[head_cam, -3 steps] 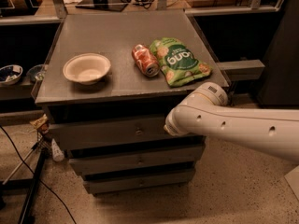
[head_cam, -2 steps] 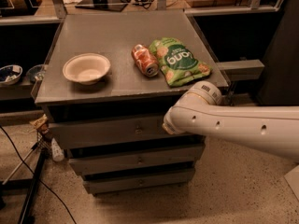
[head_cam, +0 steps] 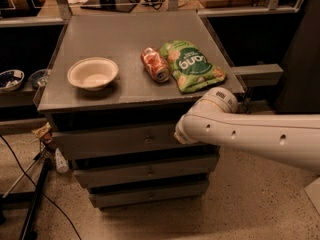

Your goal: Close top drawer

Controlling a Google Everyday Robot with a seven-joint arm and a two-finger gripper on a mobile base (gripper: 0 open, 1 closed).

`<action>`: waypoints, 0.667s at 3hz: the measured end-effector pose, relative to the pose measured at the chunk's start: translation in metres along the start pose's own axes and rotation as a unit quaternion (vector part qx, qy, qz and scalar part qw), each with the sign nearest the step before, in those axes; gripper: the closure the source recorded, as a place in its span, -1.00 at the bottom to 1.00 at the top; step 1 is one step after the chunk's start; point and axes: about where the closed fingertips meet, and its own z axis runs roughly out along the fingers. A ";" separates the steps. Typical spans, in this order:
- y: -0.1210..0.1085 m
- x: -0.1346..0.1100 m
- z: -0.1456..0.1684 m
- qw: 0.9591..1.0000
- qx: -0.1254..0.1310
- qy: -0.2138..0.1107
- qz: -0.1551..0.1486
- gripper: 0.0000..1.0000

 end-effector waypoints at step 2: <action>0.012 0.085 -0.076 0.998 -0.040 0.053 0.016 0.95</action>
Offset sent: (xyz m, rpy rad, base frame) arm -0.1757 -0.1061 0.0399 -0.0026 0.2680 -0.0152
